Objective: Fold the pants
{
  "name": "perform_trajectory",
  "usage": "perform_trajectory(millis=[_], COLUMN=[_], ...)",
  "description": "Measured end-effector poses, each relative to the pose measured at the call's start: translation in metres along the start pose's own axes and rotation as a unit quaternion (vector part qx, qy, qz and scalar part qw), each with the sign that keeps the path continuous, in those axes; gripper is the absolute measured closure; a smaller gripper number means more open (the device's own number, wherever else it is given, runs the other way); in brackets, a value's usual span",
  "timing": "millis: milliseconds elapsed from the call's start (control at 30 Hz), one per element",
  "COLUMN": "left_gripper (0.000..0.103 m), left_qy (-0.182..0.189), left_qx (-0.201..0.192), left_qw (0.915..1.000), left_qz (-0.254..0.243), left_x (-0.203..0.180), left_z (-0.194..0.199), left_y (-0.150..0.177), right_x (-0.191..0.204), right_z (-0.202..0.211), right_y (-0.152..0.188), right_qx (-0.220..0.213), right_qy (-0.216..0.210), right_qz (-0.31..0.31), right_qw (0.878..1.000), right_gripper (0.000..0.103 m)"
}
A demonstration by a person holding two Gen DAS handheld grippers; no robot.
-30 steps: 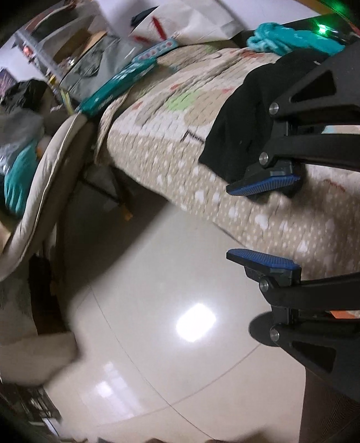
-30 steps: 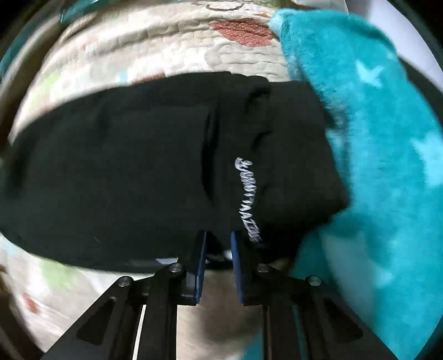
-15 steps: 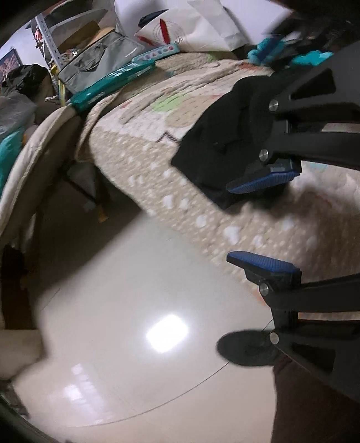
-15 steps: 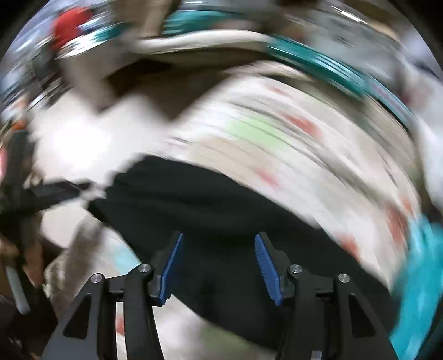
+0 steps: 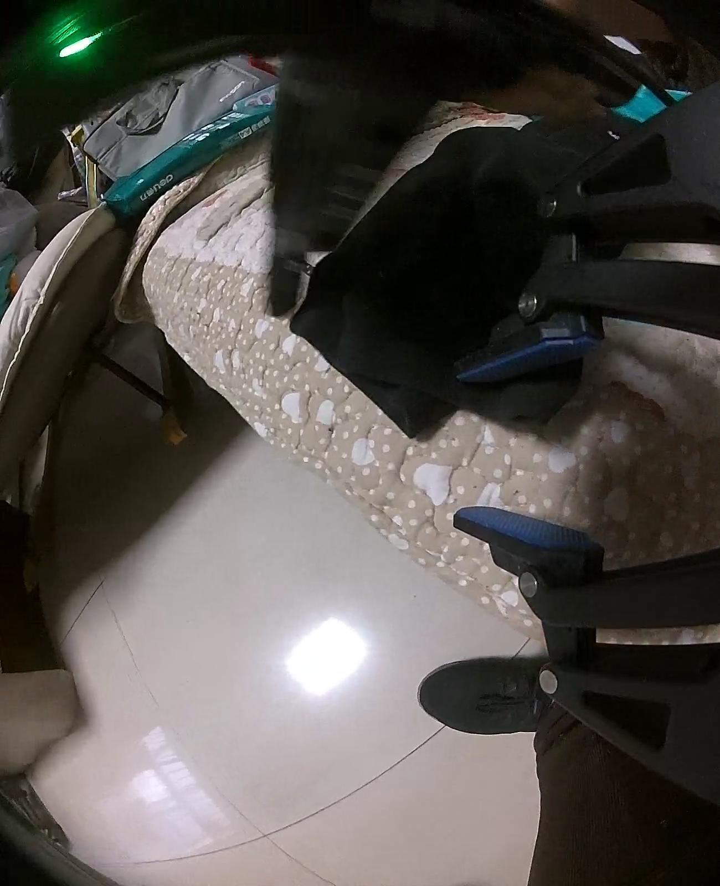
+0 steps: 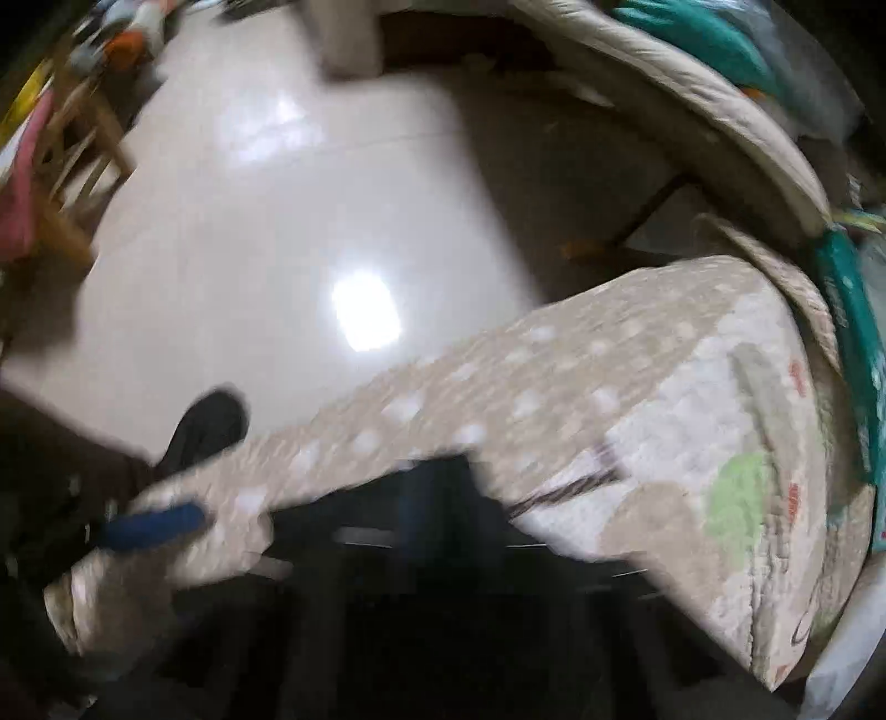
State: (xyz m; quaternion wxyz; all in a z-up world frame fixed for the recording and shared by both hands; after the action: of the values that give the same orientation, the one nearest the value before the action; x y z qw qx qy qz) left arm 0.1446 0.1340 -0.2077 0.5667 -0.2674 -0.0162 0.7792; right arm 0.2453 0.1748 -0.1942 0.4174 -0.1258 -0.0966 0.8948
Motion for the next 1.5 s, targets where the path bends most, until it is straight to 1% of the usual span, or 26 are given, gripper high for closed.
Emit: perform_trajectory(millis=[67,167,200,233,267,300,333,367,433,600,667,700,733,767,800,833,867,900,933,967,1033,1133,1233,1333,1433,1500], left_gripper=[0.057,0.057,0.057,0.057,0.057,0.057,0.057,0.057,0.057,0.055,0.055,0.055,0.054,0.054,0.054,0.054,0.053,0.055,0.067,0.078,0.086,0.088,0.088,0.088,0.088,0.088], left_qy=[-0.008,-0.02,-0.023,-0.026,-0.028,-0.025,-0.019,-0.012,-0.001,0.025,0.038,0.042,0.045,0.047,0.044,0.036,0.025,0.018,0.021,0.038,0.047,0.078,0.098,0.122,0.146,0.163], left_qx=[-0.006,-0.009,-0.008,-0.004,0.001,0.006,0.011,0.012,0.006,-0.025,-0.028,-0.03,-0.033,-0.035,-0.036,-0.036,-0.036,-0.035,-0.032,-0.03,-0.031,-0.032,-0.049,-0.052,-0.033,-0.011], left_qw=[0.9999,0.9998,0.9997,0.9995,0.9993,0.9989,0.9984,0.9978,0.9971,0.9963,0.9961,0.9963,0.9967,0.9971,0.9978,0.9984,0.999,0.9992,0.9992,0.9987,0.9982,0.9964,0.9935,0.9896,0.9852,0.9815], left_qz=[-0.005,-0.001,0.007,0.016,0.026,0.04,0.053,0.063,0.076,0.078,0.075,0.068,0.059,0.05,0.033,0.023,0.01,-0.002,-0.008,-0.014,-0.022,-0.011,-0.029,-0.057,-0.083,-0.101], left_x=[0.0,0.006,0.009,0.014,0.019,0.023,0.026,0.028,0.029,0.022,0.016,0.011,0.005,-0.002,-0.01,-0.014,-0.017,-0.02,-0.023,-0.029,-0.033,-0.04,-0.062,-0.096,-0.139,-0.172], left_z=[0.001,0.002,0.002,0.001,0.0,-0.002,-0.003,-0.003,-0.001,0.008,0.005,0.004,0.002,-0.001,-0.005,-0.008,-0.01,-0.012,-0.013,-0.013,-0.008,0.0,0.018,0.029,0.026,0.018], left_y=[-0.002,-0.003,-0.002,-0.002,-0.001,0.001,0.002,0.003,0.002,-0.004,-0.006,-0.006,-0.007,-0.007,-0.008,-0.007,-0.008,-0.009,-0.01,-0.012,-0.015,-0.014,-0.016,-0.013,-0.003,0.01], right_x=[-0.013,-0.024,-0.026,-0.024,-0.024,-0.022,-0.019,-0.017,-0.01,0.006,0.013,0.014,0.017,0.016,0.01,0.009,0.005,0.003,0.003,0.002,0.001,-0.004,-0.017,-0.04,-0.072,-0.103], right_z=[0.01,0.02,0.023,0.026,0.027,0.027,0.026,0.026,0.021,0.003,-0.004,-0.008,-0.009,-0.011,-0.018,-0.016,-0.016,-0.012,-0.008,-0.007,0.002,0.024,0.054,0.079,0.097,0.107], right_y=[-0.021,-0.049,-0.05,-0.048,-0.045,-0.039,-0.03,-0.021,-0.009,0.005,0.01,0.01,0.012,0.01,0.007,0.006,0.002,0.0,-0.001,-0.001,0.0,0.001,0.006,0.016,0.037,0.062], right_qx=[-0.024,-0.058,-0.063,-0.055,-0.044,-0.03,-0.02,-0.018,-0.012,0.016,0.023,0.024,0.024,0.023,0.023,0.024,0.023,0.021,0.017,0.014,0.008,-0.012,-0.04,-0.065,-0.082,-0.09], right_qy=[-0.017,-0.007,-0.021,-0.053,-0.071,-0.082,-0.08,-0.072,-0.053,-0.049,-0.052,-0.049,-0.038,-0.03,-0.027,-0.037,-0.047,-0.056,-0.058,-0.056,-0.055,-0.063,-0.071,-0.073,-0.072,-0.067], right_qz=[-0.053,-0.098,-0.11,-0.12,-0.122,-0.118,-0.105,-0.085,-0.049,-0.009,0.004,0.012,0.02,0.022,0.019,0.005,-0.007,-0.017,-0.023,-0.022,-0.025,-0.041,-0.062,-0.087,-0.127,-0.16], right_qw=[0.998,0.993,0.992,0.99,0.989,0.989,0.991,0.994,0.997,0.999,0.998,0.998,0.999,0.999,0.999,0.999,0.999,0.998,0.998,0.998,0.998,0.997,0.995,0.991,0.986,0.981], right_gripper=[0.102,0.102,0.101,0.095,0.086,0.052,0.022,0.02,0.021,0.032,0.046,0.049,0.058,0.075,0.083,0.092,0.098,0.098,0.098,0.098,0.099,0.099,0.099,0.099,0.099,0.099])
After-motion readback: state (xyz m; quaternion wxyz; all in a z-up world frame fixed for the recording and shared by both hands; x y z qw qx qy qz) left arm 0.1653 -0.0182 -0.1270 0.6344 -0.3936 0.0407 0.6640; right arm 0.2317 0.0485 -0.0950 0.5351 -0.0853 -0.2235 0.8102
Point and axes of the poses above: each gripper's, at about its wrist camera, not at the fingertips, and z roughly against the way its jaws point, x to its left, y to its underside, the point moved 10 cm from there along -z, roughly the way its jaws point, and after that the axes turned 14 degrees about -z, right-handed, at the moved point
